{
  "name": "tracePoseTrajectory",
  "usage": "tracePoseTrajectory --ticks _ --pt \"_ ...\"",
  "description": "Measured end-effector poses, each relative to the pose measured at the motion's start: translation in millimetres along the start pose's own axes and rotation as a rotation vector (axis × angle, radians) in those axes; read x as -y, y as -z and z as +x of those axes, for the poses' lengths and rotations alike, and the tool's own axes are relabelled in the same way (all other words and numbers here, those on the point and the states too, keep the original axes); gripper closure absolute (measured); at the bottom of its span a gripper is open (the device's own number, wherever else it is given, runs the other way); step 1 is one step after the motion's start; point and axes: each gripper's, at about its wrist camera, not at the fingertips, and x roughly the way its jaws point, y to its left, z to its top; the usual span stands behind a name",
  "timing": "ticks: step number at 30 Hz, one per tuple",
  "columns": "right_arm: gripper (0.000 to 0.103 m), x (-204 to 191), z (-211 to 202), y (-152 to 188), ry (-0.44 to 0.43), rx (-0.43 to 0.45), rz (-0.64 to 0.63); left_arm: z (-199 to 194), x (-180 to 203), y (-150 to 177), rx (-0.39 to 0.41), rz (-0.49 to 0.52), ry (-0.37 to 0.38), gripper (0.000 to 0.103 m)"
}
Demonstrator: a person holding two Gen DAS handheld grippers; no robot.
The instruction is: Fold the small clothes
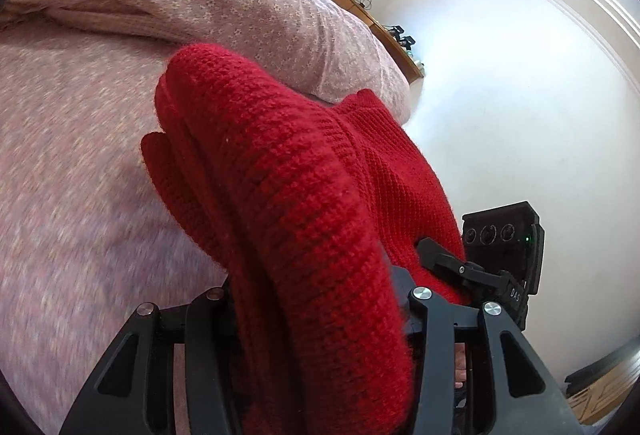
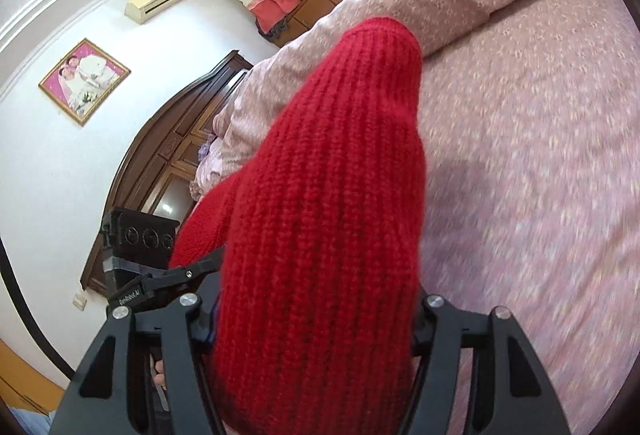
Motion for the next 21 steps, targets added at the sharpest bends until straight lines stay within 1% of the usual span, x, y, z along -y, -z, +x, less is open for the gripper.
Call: tracePoseTrajectory --ticks 3,4,6,10,13,15,16,17,18,19,21 --pt "0.037 17.7 12.2 -21.9 0.004 0.005 0.013 22.7 -11.2 -22.0 -0.001 0.006 -0.013 0.062" --pt "0.037 21.5 23.3 -29.7 0.006 0.004 0.019 29.8 -13.1 -28.1 -0.001 0.009 -0.017 0.062" --pt "0.037 31.1 33.1 -42.9 0.009 0.004 0.026 43.8 -21.4 -42.9 0.0 0.007 -0.018 0.062" --pt "0.037 53.4 56.4 -78.3 0.012 0.005 0.019 70.5 -41.0 -70.9 0.017 0.006 -0.018 0.062" --pt "0.037 71.6 74.6 -95.4 0.023 -0.006 0.012 89.5 -60.0 -76.2 0.019 -0.009 -0.024 0.062" --pt "0.036 88.8 89.1 -95.2 0.039 -0.031 0.009 106.2 -75.8 -73.3 -0.004 -0.008 -0.052 0.061" --pt "0.034 98.9 96.9 -91.0 0.059 -0.042 0.004 112.7 -83.4 -68.1 -0.001 0.007 -0.053 0.059" --pt "0.033 108.9 101.7 -85.0 0.056 -0.034 0.002 113.6 -88.9 -61.6 0.028 0.023 -0.017 0.057" --pt "0.033 114.9 100.8 -81.6 0.019 -0.01 0.01 112.8 -91.7 -58.7 0.043 0.022 0.003 0.056" --pt "0.032 113.4 98.8 -84.0 -0.004 -0.008 0.009 111.6 -95.2 -57.4 0.053 0.01 0.018 0.056" --pt "0.03 107.8 103.7 -81.8 0.024 -0.01 -0.035 111.1 -98.1 -56.1 0.058 0.008 0.027 0.056"
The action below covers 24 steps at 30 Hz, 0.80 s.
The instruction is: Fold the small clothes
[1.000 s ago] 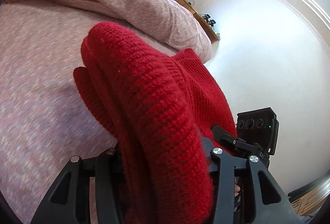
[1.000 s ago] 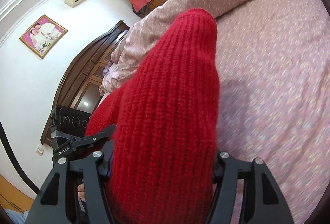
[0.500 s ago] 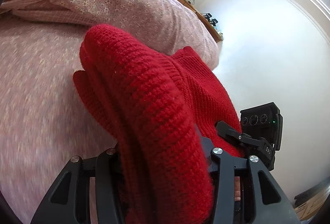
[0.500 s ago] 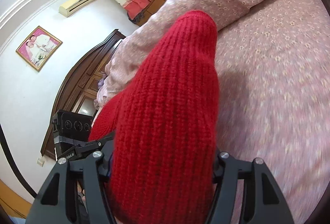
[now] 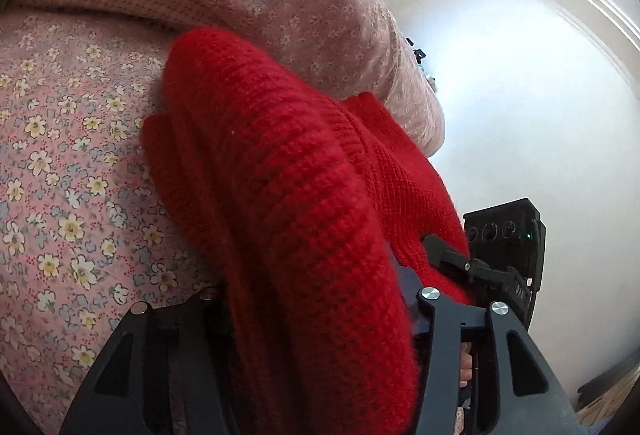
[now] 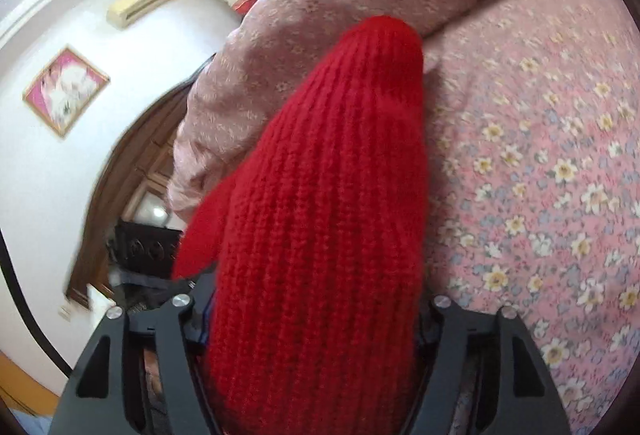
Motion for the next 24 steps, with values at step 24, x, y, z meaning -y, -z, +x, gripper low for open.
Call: tracePoseTrajectory --ticks 24 --pt "0.027 -6.5 2.3 -0.9 0.044 0.029 0.004 -1.5 5.6 0.7 0.02 0.036 -0.033 0.049"
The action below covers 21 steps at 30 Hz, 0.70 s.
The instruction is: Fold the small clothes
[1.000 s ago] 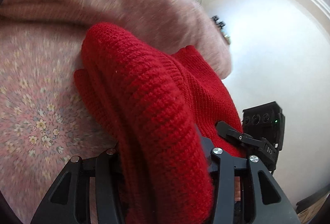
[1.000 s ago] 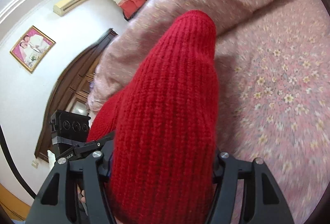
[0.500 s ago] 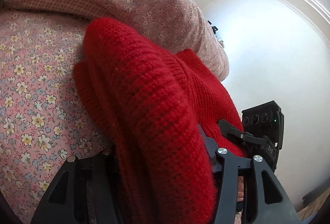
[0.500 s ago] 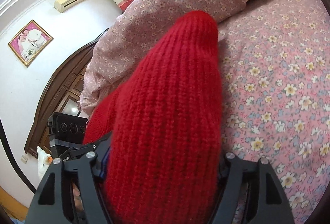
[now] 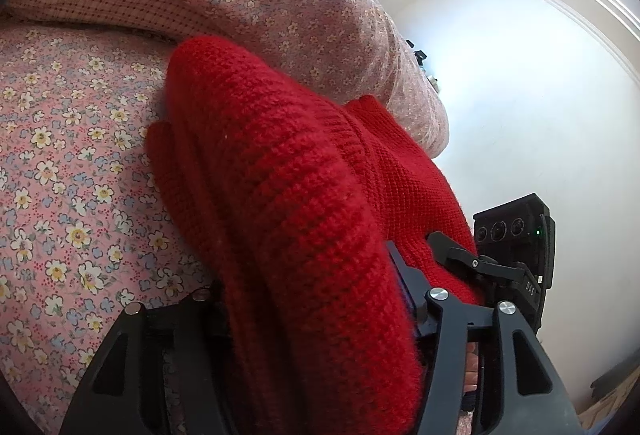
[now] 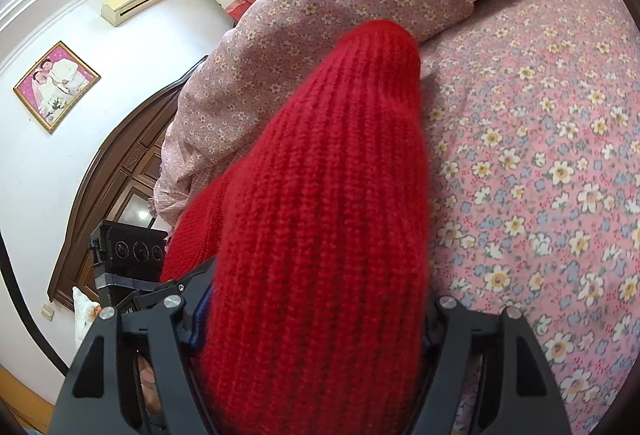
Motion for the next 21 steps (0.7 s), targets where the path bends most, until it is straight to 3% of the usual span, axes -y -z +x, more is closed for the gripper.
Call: tracePoseTrajectory --ticks 21 --pt "0.021 -2.1 -0.8 0.9 -0.014 0.003 0.0 -6.3 5.7 4.2 0.012 -0.011 -0.043 0.038"
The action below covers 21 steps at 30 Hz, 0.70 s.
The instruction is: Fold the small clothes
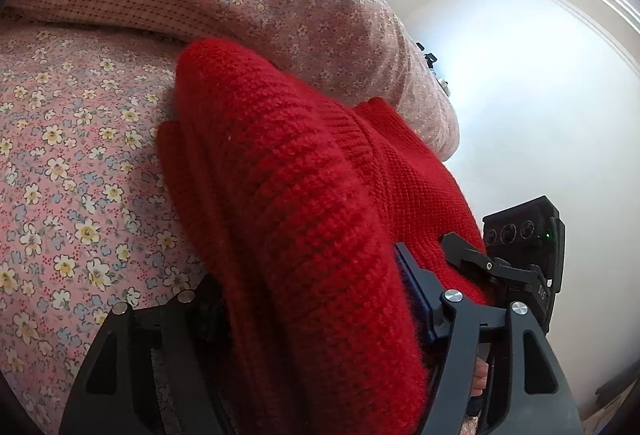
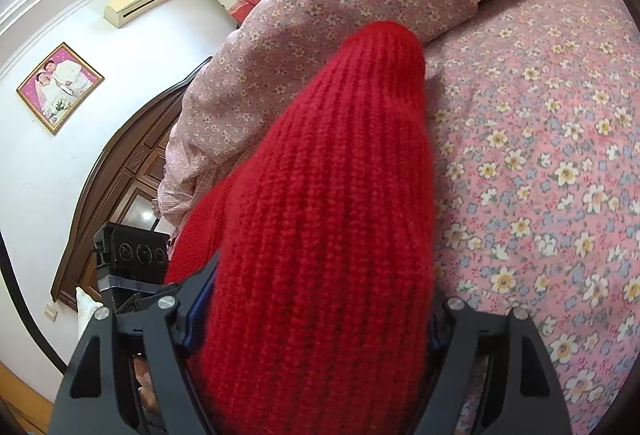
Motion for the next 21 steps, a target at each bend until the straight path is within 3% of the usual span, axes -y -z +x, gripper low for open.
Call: tracePoseTrajectory --ticks 6,14,21 --pt "0.02 -0.7 -0.3 0.4 0.008 -0.001 0.0 -0.8 9.6 3.9 0.016 0.007 -0.067 0.028" --pt "0.016 -6.0 -1.7 1.0 0.037 0.002 -0.002 -9.5 5.0 6.6 0.04 -0.038 -0.099 0.022" --pt "0.013 -8.0 -3.9 -1.9 0.064 -0.003 0.019 -24.8 12.1 8.5 0.091 -0.009 -0.237 0.004"
